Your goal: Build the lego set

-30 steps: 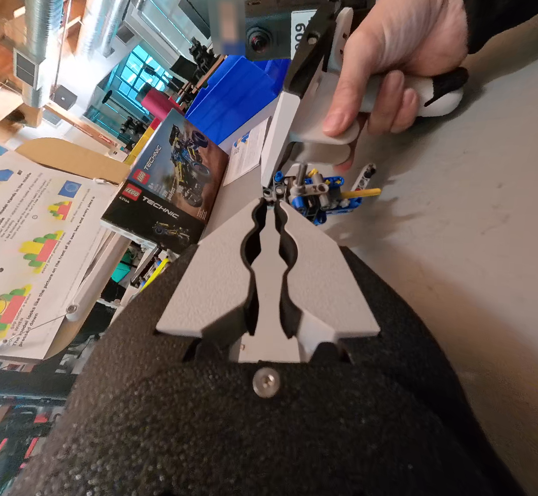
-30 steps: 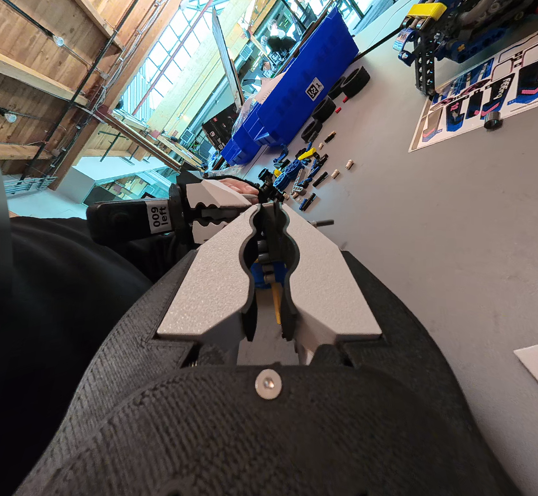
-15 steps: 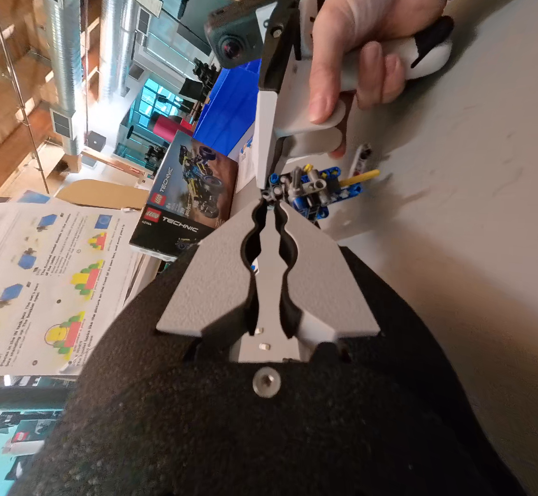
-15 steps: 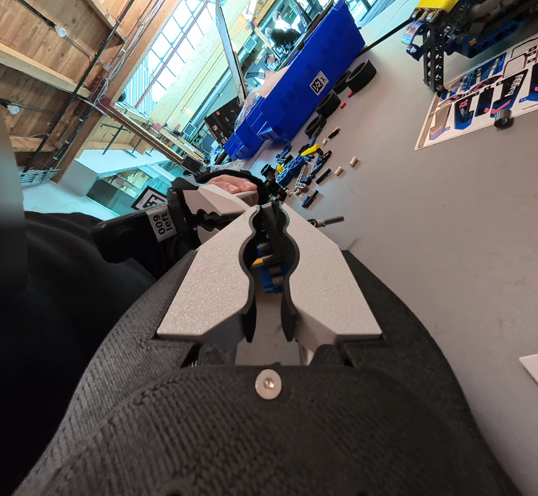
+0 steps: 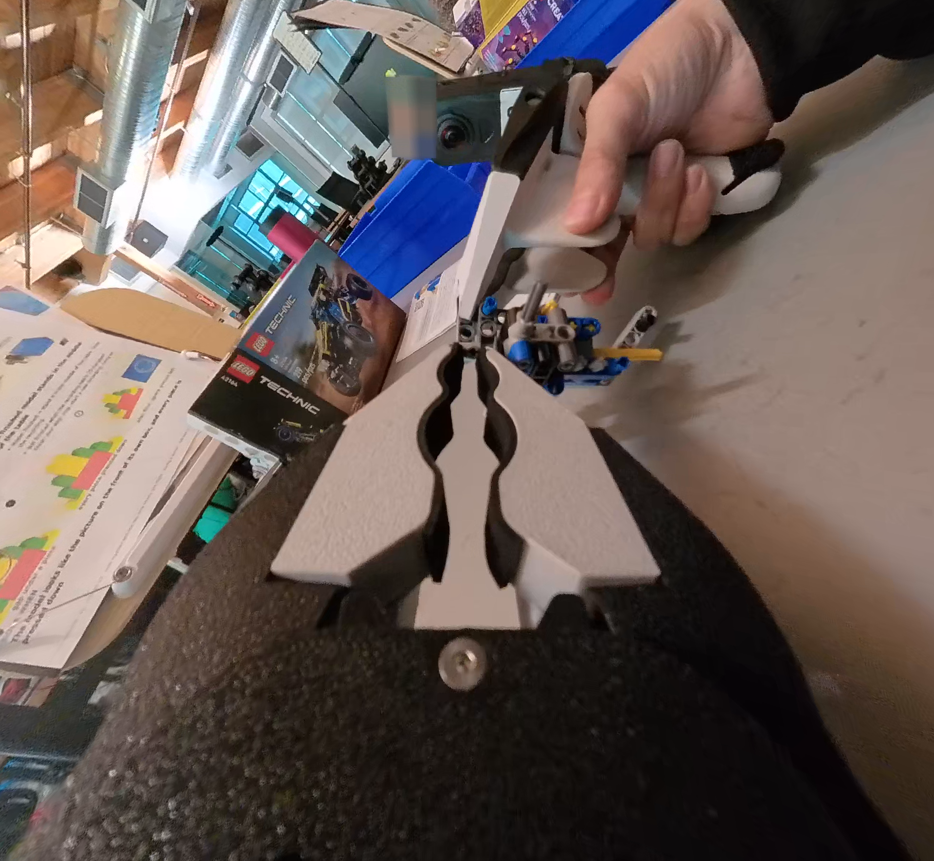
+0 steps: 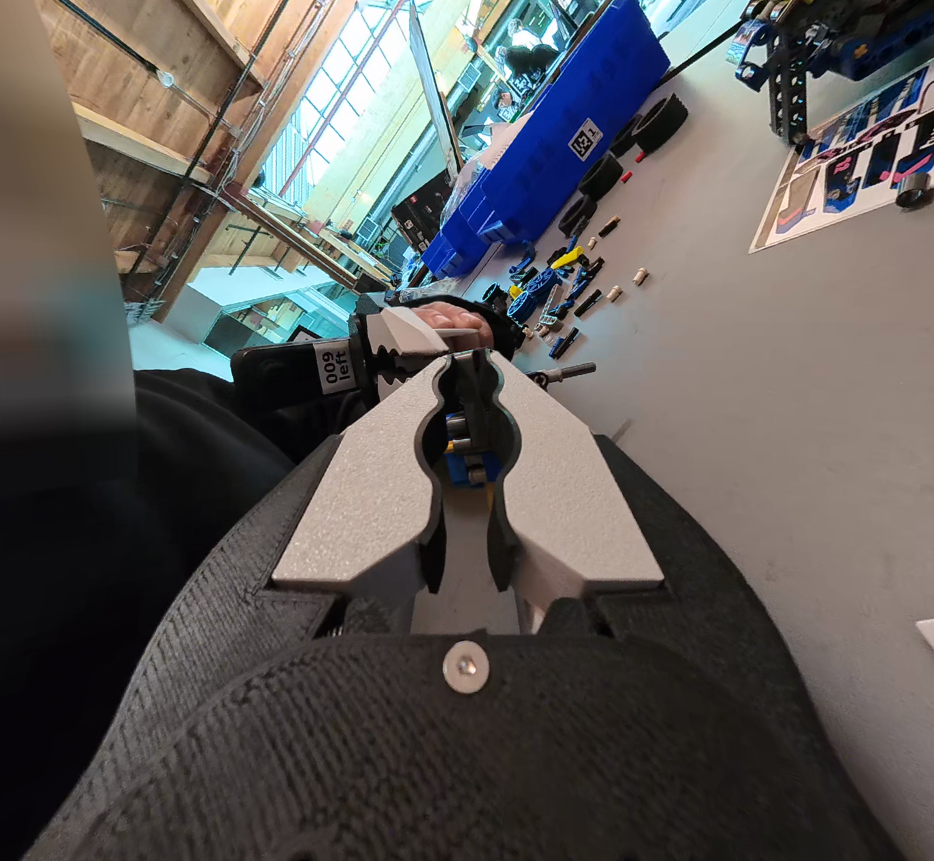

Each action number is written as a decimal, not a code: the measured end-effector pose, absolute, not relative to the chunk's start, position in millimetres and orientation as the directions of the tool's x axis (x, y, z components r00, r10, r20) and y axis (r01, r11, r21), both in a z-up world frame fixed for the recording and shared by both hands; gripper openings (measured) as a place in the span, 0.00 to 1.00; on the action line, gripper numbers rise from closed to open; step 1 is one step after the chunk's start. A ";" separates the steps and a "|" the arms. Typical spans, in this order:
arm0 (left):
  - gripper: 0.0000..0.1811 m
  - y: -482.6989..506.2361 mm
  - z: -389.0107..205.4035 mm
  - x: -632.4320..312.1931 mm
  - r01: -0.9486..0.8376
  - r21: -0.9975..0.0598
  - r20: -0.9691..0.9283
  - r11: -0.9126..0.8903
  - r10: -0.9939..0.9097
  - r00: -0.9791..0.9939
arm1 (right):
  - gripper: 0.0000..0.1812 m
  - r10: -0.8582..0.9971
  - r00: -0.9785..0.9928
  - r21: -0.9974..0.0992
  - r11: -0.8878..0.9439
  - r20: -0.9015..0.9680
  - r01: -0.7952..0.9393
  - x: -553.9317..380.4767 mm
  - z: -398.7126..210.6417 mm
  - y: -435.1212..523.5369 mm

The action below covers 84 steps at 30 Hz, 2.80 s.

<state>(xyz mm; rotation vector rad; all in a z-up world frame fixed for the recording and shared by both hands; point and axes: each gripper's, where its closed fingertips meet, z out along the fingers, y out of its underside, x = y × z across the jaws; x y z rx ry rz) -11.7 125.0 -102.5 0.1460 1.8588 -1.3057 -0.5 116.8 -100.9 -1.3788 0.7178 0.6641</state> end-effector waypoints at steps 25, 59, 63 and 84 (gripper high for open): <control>0.02 126.8 -108.9 -4.3 0.565 -0.602 -0.785 0.564 -0.288 -0.549 | 0.00 0.044 0.666 -0.666 0.029 -0.744 -0.746 -13.5 -97.9 123.3; 0.02 136.2 -89.0 -18.2 0.522 -0.785 -0.619 0.333 -0.386 -0.684 | 0.10 -0.185 0.982 -0.915 -0.393 -0.023 -0.096 -0.4 -88.5 138.0; 0.02 134.4 -81.5 -25.3 0.509 -0.819 -0.573 0.264 -0.383 -0.725 | 0.10 -0.102 0.976 -0.869 -0.479 0.191 0.120 -18.5 -97.5 138.9; 0.02 125.6 -96.6 -31.9 0.444 -0.853 -0.514 0.273 -0.296 -0.805 | 0.04 -0.018 0.857 -0.727 -0.540 0.515 0.425 -24.5 -106.7 135.8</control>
